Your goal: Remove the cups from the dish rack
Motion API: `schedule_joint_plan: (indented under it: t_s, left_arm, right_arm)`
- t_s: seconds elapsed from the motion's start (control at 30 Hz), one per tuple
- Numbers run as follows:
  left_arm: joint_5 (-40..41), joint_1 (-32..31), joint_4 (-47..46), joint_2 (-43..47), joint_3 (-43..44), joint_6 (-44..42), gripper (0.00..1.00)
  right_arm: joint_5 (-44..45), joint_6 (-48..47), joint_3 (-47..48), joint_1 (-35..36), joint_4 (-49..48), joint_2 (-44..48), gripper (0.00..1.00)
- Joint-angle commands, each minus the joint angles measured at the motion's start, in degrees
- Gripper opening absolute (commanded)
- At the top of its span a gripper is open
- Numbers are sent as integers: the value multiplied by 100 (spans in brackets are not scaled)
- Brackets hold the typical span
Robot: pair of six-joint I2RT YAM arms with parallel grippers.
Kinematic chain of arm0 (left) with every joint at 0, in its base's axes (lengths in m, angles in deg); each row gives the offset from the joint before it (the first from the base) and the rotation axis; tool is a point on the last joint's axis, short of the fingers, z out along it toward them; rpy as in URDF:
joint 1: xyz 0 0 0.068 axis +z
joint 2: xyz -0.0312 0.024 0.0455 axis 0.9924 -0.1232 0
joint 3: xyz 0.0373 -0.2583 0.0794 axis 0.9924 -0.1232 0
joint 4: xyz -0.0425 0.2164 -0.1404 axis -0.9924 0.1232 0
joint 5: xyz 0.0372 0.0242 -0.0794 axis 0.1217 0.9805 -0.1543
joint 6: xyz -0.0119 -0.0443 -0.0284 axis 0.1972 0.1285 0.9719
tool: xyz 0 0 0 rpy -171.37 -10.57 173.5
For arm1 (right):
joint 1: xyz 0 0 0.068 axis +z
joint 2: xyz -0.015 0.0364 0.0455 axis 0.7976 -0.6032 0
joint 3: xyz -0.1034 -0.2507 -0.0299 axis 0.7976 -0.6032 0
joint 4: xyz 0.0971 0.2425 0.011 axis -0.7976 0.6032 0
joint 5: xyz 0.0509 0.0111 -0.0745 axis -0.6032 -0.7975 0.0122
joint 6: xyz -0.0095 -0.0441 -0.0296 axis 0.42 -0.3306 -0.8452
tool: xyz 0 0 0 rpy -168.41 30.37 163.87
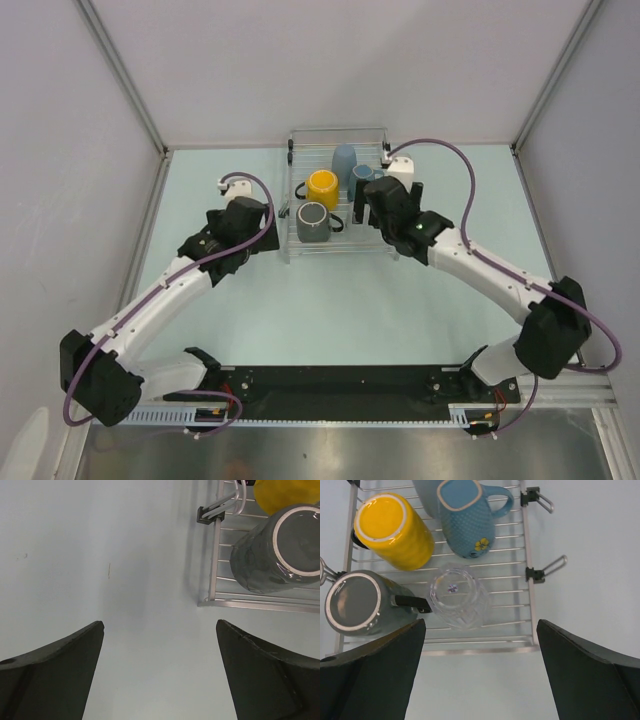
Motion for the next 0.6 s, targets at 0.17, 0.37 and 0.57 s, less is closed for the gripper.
schedule_joint_plan:
  t_s: [0.17, 0.37, 0.57]
  left_arm:
    - [-127, -51, 11, 126, -13, 112, 100]
    - [-206, -51, 11, -14, 22, 103, 100]
    - [-232, -42, 11, -84, 23, 121, 100]
  right_arm:
    - [-523, 183, 1186, -207, 214, -1392, 100]
    - [-716, 201, 1687, -365, 372, -2042, 100]
    - [-910, 210, 1863, -515, 346, -2350, 100]
